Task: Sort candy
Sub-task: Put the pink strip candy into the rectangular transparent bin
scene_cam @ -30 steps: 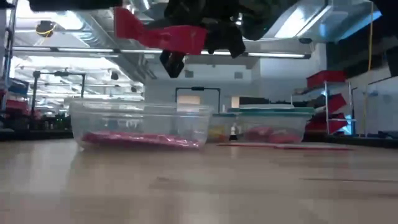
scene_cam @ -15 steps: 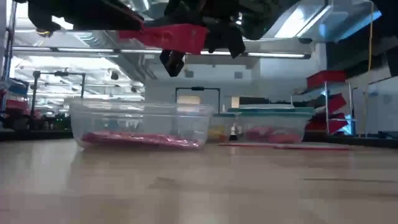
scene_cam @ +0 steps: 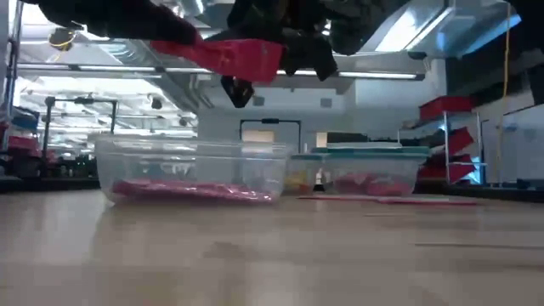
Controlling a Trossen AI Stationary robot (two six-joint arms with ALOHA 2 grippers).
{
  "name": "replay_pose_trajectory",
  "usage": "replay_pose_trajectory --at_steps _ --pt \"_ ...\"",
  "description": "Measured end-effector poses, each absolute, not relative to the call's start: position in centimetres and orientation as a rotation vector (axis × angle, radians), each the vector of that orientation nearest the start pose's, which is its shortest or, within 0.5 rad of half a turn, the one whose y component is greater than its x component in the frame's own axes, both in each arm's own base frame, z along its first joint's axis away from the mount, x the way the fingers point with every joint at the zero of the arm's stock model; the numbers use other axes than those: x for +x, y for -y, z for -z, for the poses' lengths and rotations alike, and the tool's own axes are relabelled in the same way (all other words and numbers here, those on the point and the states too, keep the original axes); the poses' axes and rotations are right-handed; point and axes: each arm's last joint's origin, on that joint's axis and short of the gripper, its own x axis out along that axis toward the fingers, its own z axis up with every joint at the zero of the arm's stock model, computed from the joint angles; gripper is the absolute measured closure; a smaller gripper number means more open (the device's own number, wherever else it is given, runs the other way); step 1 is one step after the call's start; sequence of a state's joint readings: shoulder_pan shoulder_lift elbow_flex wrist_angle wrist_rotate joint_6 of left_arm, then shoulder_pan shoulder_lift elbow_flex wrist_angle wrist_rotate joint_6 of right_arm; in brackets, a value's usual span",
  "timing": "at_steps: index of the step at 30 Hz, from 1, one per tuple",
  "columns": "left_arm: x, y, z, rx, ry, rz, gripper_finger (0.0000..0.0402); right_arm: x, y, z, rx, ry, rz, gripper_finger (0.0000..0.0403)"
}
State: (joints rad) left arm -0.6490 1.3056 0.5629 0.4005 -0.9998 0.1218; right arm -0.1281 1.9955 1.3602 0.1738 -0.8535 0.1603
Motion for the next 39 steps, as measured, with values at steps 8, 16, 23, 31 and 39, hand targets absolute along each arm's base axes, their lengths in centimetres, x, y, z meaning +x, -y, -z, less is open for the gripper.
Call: replay_pose_trajectory --at_steps 8,16,23,31,39 --pt "21.1 13.3 -20.6 0.201 -0.238 -0.371 0.0401 41.4 6.3 -23.6 0.29 -0.539 -0.465 0.0249" --pt "20.9 10.8 -19.0 -0.193 -0.198 -0.654 0.0401 36.8 4.2 -29.4 0.033 -0.655 0.048 0.0246" --pt "20.8 9.0 -17.4 -0.427 -0.323 -0.693 0.0359 34.0 -0.5 -30.6 -0.002 -0.795 0.055 0.0246" --pt "20.6 8.9 -18.0 -0.452 -0.326 -0.668 0.0281 31.5 -5.0 -29.2 -0.074 -1.009 0.209 0.0246" --pt "19.4 8.9 -20.6 -0.415 -0.285 -0.586 0.0255 29.0 -6.9 -23.9 -0.145 -1.165 0.258 0.0246"
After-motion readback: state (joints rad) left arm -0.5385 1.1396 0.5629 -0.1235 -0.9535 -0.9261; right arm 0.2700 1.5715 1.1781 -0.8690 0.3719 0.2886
